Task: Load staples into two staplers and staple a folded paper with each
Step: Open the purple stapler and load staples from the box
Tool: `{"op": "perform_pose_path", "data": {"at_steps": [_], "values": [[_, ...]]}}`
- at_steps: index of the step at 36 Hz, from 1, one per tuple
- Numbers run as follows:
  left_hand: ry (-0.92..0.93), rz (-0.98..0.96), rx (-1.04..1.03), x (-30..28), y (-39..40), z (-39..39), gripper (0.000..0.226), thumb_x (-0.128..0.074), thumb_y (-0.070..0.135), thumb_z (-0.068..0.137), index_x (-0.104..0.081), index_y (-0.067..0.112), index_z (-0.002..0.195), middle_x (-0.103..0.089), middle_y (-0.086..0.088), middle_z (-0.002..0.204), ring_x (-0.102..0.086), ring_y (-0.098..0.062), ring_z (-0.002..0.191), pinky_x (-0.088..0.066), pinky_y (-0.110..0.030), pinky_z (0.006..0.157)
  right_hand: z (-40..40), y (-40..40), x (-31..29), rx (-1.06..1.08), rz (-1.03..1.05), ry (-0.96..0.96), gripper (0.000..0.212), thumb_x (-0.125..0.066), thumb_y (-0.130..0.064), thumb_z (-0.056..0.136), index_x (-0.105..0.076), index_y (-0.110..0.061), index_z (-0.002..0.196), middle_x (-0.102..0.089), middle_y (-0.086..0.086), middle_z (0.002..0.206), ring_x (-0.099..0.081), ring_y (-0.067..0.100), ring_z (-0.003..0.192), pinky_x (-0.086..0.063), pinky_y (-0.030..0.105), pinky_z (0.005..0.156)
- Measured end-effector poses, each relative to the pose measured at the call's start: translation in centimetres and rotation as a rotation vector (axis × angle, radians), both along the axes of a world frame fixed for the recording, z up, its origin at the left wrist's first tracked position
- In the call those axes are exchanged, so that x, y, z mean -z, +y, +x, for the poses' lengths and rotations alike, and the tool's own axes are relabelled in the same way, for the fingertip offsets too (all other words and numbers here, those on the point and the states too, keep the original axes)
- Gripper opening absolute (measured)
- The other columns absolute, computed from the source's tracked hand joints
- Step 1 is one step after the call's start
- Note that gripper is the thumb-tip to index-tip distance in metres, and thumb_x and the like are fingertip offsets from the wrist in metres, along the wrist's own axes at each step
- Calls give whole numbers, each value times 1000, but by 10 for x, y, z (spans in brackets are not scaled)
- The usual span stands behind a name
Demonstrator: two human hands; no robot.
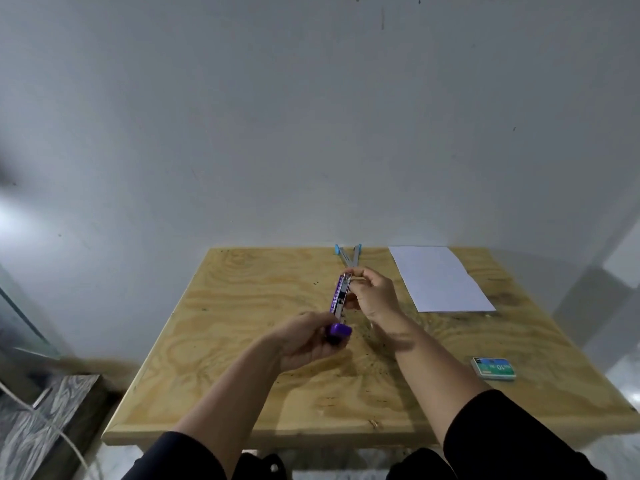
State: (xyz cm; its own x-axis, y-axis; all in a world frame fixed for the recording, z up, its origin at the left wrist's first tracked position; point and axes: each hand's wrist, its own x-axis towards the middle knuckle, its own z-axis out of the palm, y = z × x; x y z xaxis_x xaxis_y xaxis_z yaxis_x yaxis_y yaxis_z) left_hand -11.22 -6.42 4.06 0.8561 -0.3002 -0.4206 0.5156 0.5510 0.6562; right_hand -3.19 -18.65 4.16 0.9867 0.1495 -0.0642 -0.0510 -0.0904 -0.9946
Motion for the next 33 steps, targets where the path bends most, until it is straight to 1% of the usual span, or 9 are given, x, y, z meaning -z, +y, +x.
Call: {"op": "perform_pose_path", "data": {"at_steps": [6,8,10,12,13,17,22,25,33], "values": [[-94,142,-9,4,-4,3,8,-48,9,95,-47,1,95,-50,-7,69,-50,-12,58,-52,-20,54,0,4,5,103,163,184,21,-59,0,83,-66,-18,76,-69,9,76,-63,16,47,-40,16,34],[-163,256,45,4,-3,3,13,-44,15,97,-46,3,94,-51,-4,65,-47,-11,54,-45,-19,51,1,3,6,126,109,215,24,-56,-4,85,-65,-22,73,-70,8,81,-64,21,57,-35,21,36],[-212,422,59,3,-5,3,18,-41,21,99,-44,5,91,-50,-2,62,-45,-10,52,-43,-19,50,2,3,9,114,151,266,26,-50,-2,88,-65,-20,77,-69,7,81,-64,23,65,-40,28,47],[-234,652,30,1,-11,5,20,-37,24,100,-43,6,95,-48,-2,63,-45,-11,53,-43,-22,51,3,7,12,91,338,380,21,-45,-1,92,-62,-9,85,-61,11,79,-60,22,67,-49,32,59],[-251,804,11,0,-14,7,22,-36,26,100,-44,5,99,-49,-2,66,-47,-11,54,-42,-24,53,2,8,13,90,430,453,17,-44,-3,94,-59,-5,86,-57,12,79,-57,21,67,-50,30,59],[-412,1527,-81,1,-19,15,21,-38,23,99,-43,6,110,-53,-11,97,-50,-19,70,-39,-28,58,-8,16,19,39,796,682,31,-35,-20,100,-49,-9,75,-51,8,71,-49,17,62,-44,26,57],[-620,2090,61,2,-19,14,29,-38,9,94,-33,6,122,-39,-10,115,-63,-27,77,-34,-30,49,-18,22,16,-26,905,733,37,-28,-29,102,-55,-7,90,-56,10,82,-53,19,74,-43,25,71],[-713,2233,77,2,-15,14,31,-34,10,95,-31,6,125,-39,-9,117,-65,-22,80,-37,-25,52,-19,22,14,-31,925,734,36,-27,-27,102,-55,-5,103,-57,12,89,-54,21,80,-42,25,76],[-817,2292,-10,0,-8,20,30,-37,12,95,-32,8,124,-39,-7,115,-63,-19,84,-41,-24,56,-16,21,6,-16,1004,740,43,-25,-29,102,-57,-1,96,-59,16,91,-55,23,79,-45,30,74]]}}
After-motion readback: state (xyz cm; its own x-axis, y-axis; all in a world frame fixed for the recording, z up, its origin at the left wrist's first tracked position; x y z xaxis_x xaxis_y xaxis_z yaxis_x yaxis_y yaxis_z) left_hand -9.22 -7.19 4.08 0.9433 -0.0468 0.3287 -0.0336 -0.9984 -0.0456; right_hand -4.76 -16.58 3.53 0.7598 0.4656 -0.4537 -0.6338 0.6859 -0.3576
